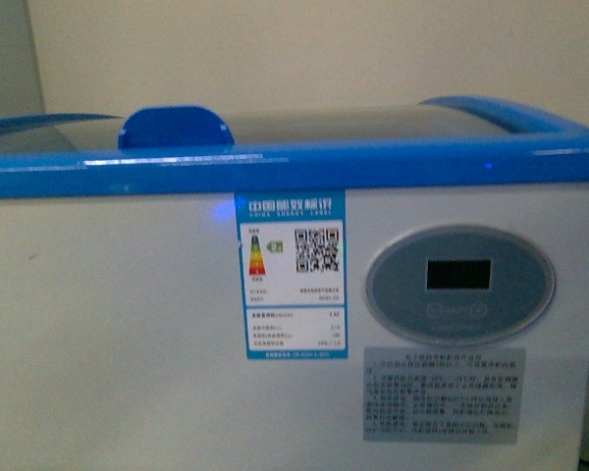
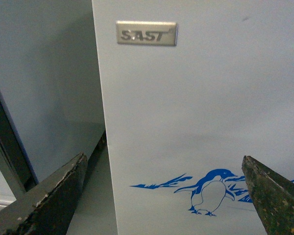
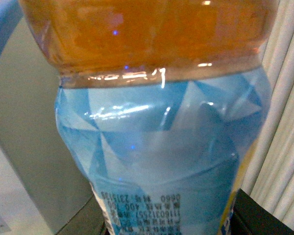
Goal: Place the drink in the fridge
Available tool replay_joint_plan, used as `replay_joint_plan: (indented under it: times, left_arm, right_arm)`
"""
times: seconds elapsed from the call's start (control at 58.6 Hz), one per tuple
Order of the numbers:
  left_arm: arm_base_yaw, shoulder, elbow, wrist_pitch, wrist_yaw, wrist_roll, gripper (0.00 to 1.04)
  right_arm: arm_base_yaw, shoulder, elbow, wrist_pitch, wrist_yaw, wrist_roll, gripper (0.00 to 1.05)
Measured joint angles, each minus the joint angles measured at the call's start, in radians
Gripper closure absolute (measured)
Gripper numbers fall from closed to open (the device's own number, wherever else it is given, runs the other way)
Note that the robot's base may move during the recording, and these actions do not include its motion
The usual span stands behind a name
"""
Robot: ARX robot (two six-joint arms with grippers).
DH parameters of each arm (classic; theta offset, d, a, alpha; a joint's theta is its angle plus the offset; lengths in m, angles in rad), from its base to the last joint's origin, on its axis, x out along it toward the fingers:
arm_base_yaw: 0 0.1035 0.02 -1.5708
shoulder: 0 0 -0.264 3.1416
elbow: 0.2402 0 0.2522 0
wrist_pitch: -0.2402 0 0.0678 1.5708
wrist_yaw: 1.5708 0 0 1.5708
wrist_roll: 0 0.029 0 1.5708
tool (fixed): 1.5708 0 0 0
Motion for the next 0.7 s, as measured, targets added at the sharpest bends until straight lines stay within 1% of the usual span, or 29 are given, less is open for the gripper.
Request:
replay_joint_plan:
  times: [0.699]
  left_arm:
    - [0.0, 0.0, 0.0, 0.0, 0.0, 0.0, 0.08]
  right_arm:
    - [0.0, 0.0, 0.001, 0.0, 0.0, 0.0, 0.67]
